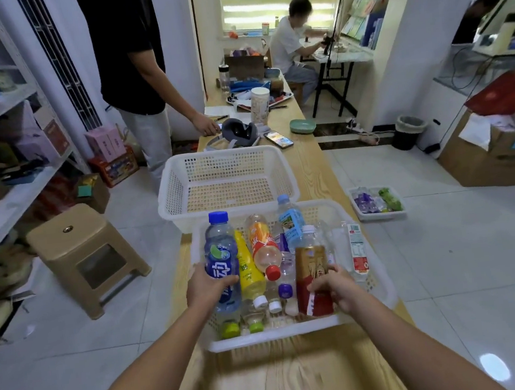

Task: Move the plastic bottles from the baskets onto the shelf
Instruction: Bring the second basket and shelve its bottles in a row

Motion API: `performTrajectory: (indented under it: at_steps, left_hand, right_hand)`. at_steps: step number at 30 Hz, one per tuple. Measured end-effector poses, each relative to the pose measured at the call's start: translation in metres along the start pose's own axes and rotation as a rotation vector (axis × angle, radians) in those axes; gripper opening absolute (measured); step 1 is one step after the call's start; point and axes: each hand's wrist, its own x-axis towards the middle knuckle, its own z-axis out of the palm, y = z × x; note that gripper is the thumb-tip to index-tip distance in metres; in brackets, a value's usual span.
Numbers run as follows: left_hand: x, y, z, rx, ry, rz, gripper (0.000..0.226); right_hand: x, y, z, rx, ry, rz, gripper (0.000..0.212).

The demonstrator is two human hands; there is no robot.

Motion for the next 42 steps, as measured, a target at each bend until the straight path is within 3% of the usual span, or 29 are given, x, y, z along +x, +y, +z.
performTrajectory:
  at_steps: [4,11,14,17,19,23,26,29,35,42]
  left_hand:
    - [-0.019,0.014,0.001,-0.014,-0.090,0.126,0.066]
    - [-0.059,0.059,0.011,-0.542,-0.270,0.082,0.048]
    - [-0.080,0.070,0.024,-0.627,-0.393,0.065,0.064]
    - [-0.107,0.069,0.052,-0.615,-0.495,0.026,0.083]
    - [-0.132,0.067,0.075,-0.598,-0.580,0.005,0.072]
    - [-0.198,0.069,0.124,-0.506,-0.794,-0.003,0.078]
    - [-0.256,0.074,0.151,-0.399,-0.935,0.047,0.055]
    - [-0.319,0.081,0.174,-0.273,-1.081,0.171,0.059]
    - [-0.474,0.078,0.201,-0.117,-1.401,0.354,0.061]
    - [-0.669,0.021,0.195,0.002,-1.795,0.488,0.055]
  right_hand:
    - [-0.020,-0.013,-0.008,0.036,-0.030,-0.099,0.056]
    - [-0.063,-0.001,-0.030,0.168,-0.018,-0.264,0.063]
    - [-0.089,0.018,-0.052,0.257,0.020,-0.338,0.061]
    - [-0.121,0.047,-0.083,0.304,0.106,-0.365,0.088]
    - [-0.148,0.071,-0.109,0.345,0.189,-0.367,0.089]
    - [-0.217,0.117,-0.158,0.419,0.381,-0.378,0.065]
    - [-0.271,0.149,-0.187,0.471,0.543,-0.390,0.059]
    - [-0.329,0.181,-0.212,0.523,0.688,-0.416,0.057]
    - [-0.464,0.260,-0.244,0.618,1.008,-0.466,0.065]
    - [-0.619,0.380,-0.237,0.734,1.447,-0.453,0.098]
